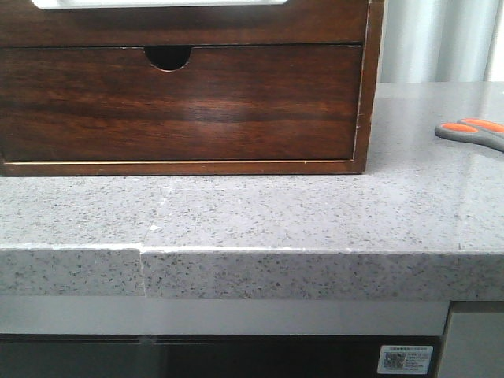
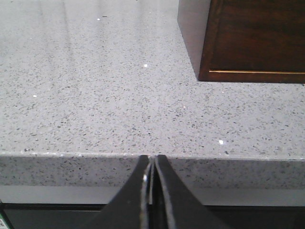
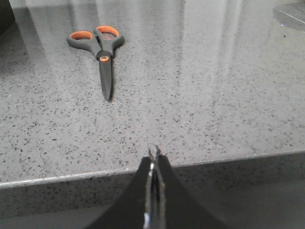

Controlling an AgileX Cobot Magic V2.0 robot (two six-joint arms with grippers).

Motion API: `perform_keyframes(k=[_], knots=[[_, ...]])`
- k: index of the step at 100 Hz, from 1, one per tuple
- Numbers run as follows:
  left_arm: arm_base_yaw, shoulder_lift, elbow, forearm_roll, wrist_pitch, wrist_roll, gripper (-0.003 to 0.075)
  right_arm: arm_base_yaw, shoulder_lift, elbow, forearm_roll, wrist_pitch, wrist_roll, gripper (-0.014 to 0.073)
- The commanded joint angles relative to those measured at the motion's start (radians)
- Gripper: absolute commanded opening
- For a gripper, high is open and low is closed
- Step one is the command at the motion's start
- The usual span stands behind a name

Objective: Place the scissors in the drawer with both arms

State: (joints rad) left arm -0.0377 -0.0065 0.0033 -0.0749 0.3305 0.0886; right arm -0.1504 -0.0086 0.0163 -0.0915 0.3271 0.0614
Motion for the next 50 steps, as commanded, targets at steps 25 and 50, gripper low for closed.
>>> perform_keyframes(k=[25,50], knots=[[0.001,-0.03,0.023,-0.009,-0.039,-0.009,-0.0019,-0.004,-0.022,0.011,-0.012,-0.019,-0.006,-0.0051],[0.001,-0.03,0.023,-0.004,-0.04,-0.007,-0.0019,-0.004,-0.022,0.011,-0.012,-0.019,-0.006,-0.0051]])
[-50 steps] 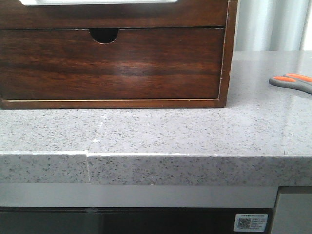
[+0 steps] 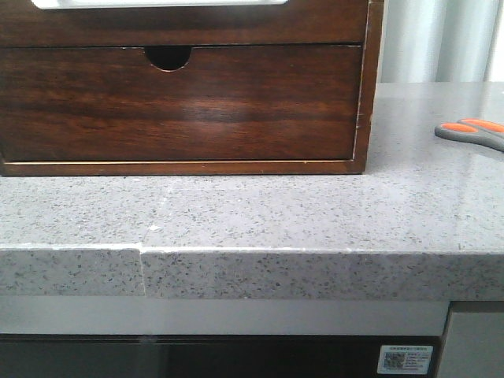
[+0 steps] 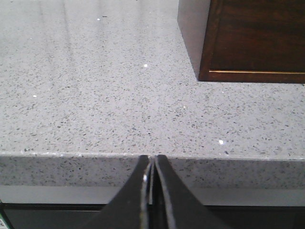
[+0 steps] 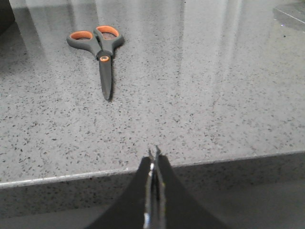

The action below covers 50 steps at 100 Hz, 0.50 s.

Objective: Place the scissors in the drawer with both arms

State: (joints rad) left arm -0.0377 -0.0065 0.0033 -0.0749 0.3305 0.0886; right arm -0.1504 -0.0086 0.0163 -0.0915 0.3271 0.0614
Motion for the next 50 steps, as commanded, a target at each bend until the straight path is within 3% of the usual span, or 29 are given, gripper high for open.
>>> perform_keyframes(k=[1,50], knots=[[0.001,-0.03,0.023,-0.002,-0.041,-0.007,-0.0019,-0.004,-0.022,0.011,-0.012,-0.019,-0.006,-0.0051],[0.001,-0.03,0.023,0.046,-0.116,-0.007,-0.0019,-0.004,-0.022,0.011,-0.012,-0.07,-0.006,-0.0051]])
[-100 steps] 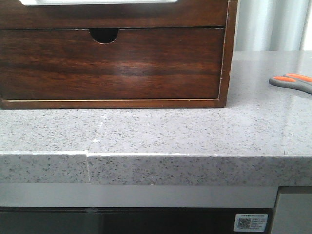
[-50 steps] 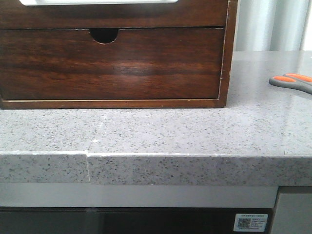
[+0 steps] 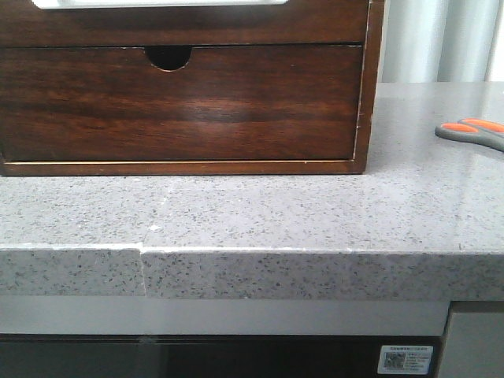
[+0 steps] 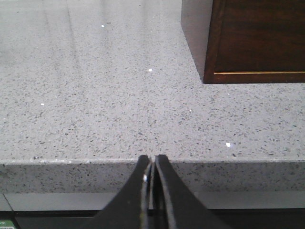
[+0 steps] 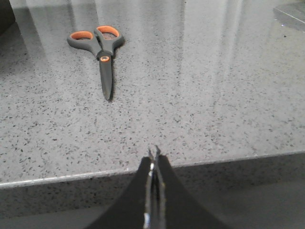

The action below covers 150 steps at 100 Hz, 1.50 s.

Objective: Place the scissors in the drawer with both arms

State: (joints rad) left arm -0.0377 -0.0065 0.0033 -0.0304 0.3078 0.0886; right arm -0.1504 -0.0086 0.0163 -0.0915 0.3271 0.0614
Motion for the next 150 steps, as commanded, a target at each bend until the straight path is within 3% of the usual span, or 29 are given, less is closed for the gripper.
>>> perform_keyframes(k=[1,18,35,52,81,150], knots=[[0.001,-0.03,0.023,0.003,-0.095,-0.007,-0.0019,-0.004,-0.022,0.011,-0.012,-0.075,-0.006,-0.0051],[0.001,-0.03,0.023,0.011,-0.115,-0.007,-0.0019,-0.004,-0.022,0.011,-0.004,-0.21,-0.006,-0.0051],[0.001,-0.03,0.023,0.004,-0.16,-0.007,-0.0019,-0.004,-0.022,0.011,-0.004,-0.222,-0.006,-0.0051],[0.001,-0.03,0.023,-0.097,-0.193,-0.007,-0.0019,-0.004,-0.022,0.011,0.006,-0.229,-0.006,-0.0051],[0.001,-0.03,0.023,-0.102,-0.215,-0.007,-0.0019,-0.004,-0.022,0.011,0.011,-0.35,-0.006,-0.0051],[0.001,-0.03,0.023,-0.096,-0.231,-0.007,-0.0019,-0.004,-0.022,0.009,0.023,-0.327,-0.006,-0.005]])
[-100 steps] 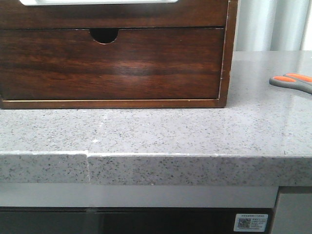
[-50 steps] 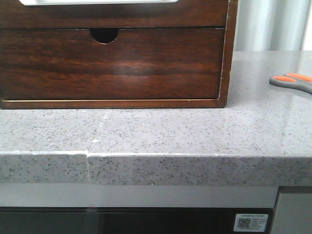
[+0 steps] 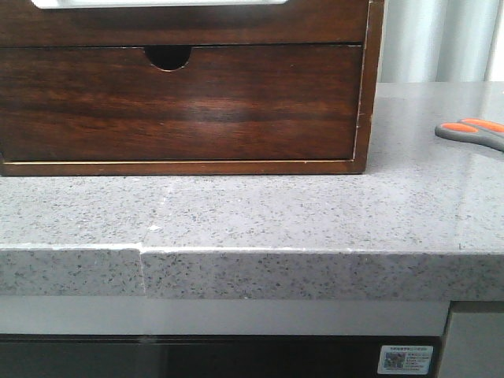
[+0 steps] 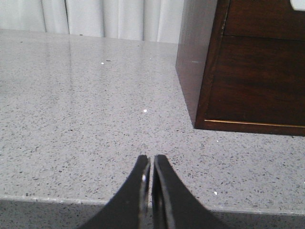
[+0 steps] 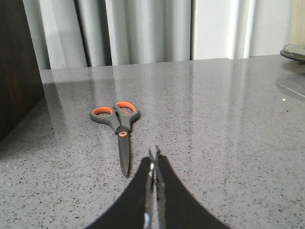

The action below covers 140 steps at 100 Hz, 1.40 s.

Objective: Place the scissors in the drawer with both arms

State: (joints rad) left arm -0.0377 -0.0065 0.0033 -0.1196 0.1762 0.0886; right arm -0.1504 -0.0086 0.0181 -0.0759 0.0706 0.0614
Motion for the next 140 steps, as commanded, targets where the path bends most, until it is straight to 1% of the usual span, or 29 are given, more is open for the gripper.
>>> perform_keyframes(k=[1,12,27,35,46,52,62,78,83,85,88,90,95,100,105,108,113,125,130,140], knots=[[0.001,-0.03,0.023,-0.007,-0.1,-0.007,-0.0019,-0.004,-0.022,0.007,0.009,-0.071,-0.006,-0.005],[0.001,-0.03,0.011,-0.007,-0.139,-0.007,-0.0019,-0.004,-0.02,-0.002,0.055,-0.063,-0.006,-0.005],[0.001,-0.022,-0.055,-0.007,-0.107,-0.007,-0.0019,-0.002,0.007,-0.071,0.064,0.021,-0.006,-0.005],[0.001,0.01,-0.107,-0.007,-0.075,-0.007,-0.0019,-0.002,0.052,-0.121,0.085,0.064,-0.006,-0.005],[0.001,0.085,-0.174,-0.007,-0.073,-0.007,-0.0019,0.0,0.142,-0.204,0.117,0.146,-0.006,-0.005],[0.001,0.14,-0.221,-0.007,-0.073,-0.007,-0.0019,0.002,0.197,-0.245,0.153,0.158,-0.006,-0.005],[0.001,0.206,-0.269,-0.007,-0.104,-0.007,-0.0019,0.011,0.26,-0.294,0.221,0.156,-0.006,-0.005],[0.001,0.285,-0.281,-0.007,-0.19,-0.007,-0.001,0.018,0.295,-0.307,0.23,0.146,-0.006,-0.005],[0.001,0.304,-0.281,-0.007,-0.205,-0.007,0.0029,0.018,0.297,-0.305,0.23,0.15,-0.006,-0.005],[0.001,0.312,-0.281,-0.007,-0.215,-0.007,0.0057,0.018,0.297,-0.305,0.23,0.15,-0.006,-0.005],[0.001,0.321,-0.281,-0.007,-0.231,-0.007,0.0115,0.018,0.297,-0.305,0.23,0.152,-0.006,-0.005],[0.001,0.328,-0.281,-0.007,-0.239,-0.007,0.0141,0.018,0.297,-0.305,0.23,0.152,-0.006,-0.005],[0.001,0.345,-0.281,-0.007,-0.283,-0.007,0.0244,0.018,0.297,-0.305,0.23,0.152,-0.006,-0.005],[0.001,0.361,-0.281,-0.007,-0.324,-0.007,0.0313,0.018,0.297,-0.305,0.23,0.152,-0.006,-0.005],[0.001,0.379,-0.281,-0.005,-0.371,-0.007,0.0344,0.018,0.297,-0.305,0.23,0.158,-0.006,-0.005],[0.001,0.393,-0.281,0.003,-0.393,-0.007,0.0346,0.018,0.297,-0.305,0.23,0.163,-0.006,-0.005],[0.001,0.412,-0.281,0.068,-0.423,-0.007,0.0345,0.018,0.297,-0.305,0.23,0.163,-0.006,-0.005],[-0.026,0.47,-0.29,0.369,-0.484,-0.007,0.0334,0.018,0.297,-0.305,0.23,0.163,-0.006,-0.005],[-0.05,0.499,-0.29,0.506,-0.555,-0.007,0.0321,0.018,0.297,-0.305,0.23,0.163,-0.006,-0.005],[-0.108,0.571,-0.305,0.704,-0.661,-0.007,0.0289,0.018,0.297,-0.305,0.23,0.161,-0.006,-0.005]])
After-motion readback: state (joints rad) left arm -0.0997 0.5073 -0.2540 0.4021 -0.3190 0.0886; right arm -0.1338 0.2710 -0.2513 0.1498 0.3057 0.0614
